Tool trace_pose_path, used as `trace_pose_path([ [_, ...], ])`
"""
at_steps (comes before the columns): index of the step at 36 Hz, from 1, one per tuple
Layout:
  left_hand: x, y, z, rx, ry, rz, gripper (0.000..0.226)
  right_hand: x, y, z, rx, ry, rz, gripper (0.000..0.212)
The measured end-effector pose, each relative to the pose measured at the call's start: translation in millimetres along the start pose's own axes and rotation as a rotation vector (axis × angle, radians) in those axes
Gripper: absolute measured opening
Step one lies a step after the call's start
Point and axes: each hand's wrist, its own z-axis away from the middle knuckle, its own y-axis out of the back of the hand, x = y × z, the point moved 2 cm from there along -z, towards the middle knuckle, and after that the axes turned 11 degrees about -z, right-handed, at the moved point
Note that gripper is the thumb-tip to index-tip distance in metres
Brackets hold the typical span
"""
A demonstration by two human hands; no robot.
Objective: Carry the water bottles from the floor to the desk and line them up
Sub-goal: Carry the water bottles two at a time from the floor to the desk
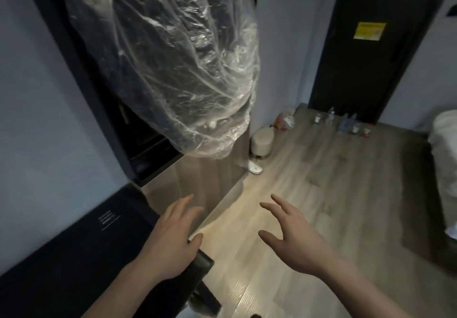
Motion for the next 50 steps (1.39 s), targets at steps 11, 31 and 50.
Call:
trace_pose_path([
  [11, 81.6, -19.1, -200.2, 0.033, -0.2, -0.056, 0.054, 86.3, 114.5, -89.7, 0.138, -0.125, 0.019, 0.066],
  [31, 333.6, -41.9, -469.8, 0.011, -0.437, -0.119, 0.057, 302.2, 335.6, -177.2, 0.256, -0.276, 0.008, 0.068],
  [50, 481.8, -78.2, -681.9, 0.019, -0.236, -0.249, 0.072, 512.7, 535.4, -310.0, 0.132, -0.32, 0.168, 0.074],
])
